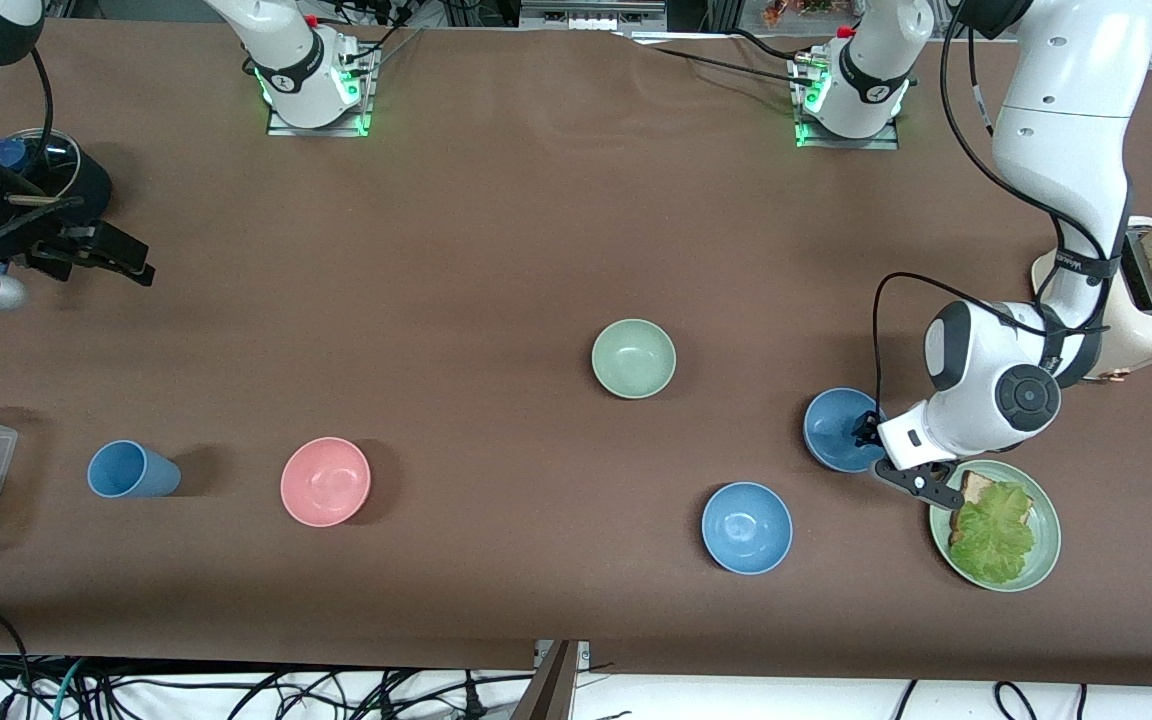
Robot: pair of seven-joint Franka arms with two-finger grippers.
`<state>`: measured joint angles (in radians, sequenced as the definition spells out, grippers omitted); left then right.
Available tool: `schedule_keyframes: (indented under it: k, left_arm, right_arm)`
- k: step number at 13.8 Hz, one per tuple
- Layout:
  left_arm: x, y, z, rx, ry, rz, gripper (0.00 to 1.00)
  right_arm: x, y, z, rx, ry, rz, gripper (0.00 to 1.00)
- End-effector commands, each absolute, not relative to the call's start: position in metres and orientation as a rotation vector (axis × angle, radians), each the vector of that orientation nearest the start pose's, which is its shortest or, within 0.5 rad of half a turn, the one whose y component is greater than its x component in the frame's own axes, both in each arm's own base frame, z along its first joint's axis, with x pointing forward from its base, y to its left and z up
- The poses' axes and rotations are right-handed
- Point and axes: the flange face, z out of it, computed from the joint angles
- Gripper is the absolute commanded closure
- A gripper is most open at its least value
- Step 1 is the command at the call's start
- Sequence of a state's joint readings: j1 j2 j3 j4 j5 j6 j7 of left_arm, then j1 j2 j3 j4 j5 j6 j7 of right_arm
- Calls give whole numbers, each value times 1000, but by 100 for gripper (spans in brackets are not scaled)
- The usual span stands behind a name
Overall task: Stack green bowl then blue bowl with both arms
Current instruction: 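Grip the blue bowl rim and carry it over the green bowl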
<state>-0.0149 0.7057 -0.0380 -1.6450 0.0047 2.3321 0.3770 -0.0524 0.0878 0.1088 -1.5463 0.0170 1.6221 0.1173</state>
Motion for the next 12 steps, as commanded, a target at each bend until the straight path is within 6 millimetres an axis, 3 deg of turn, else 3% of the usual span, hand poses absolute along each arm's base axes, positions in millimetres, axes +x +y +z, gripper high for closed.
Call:
schedule_keyframes:
  k: [1, 5, 9, 12]
  left_arm:
    - [685, -39, 206, -3095, 713, 24, 100]
    - [688, -38, 216, -3093, 708, 1, 100]
    - [692, -44, 270, -3099, 714, 26, 100]
    - [686, -94, 308, -3159, 749, 102, 100]
  right_arm:
    - [584, 29, 594, -3121, 116, 28, 0]
    - [584, 28, 594, -3121, 114, 28, 0]
    - [584, 28, 594, -3121, 119, 28, 0]
    - [585, 28, 593, -3121, 116, 30, 0]
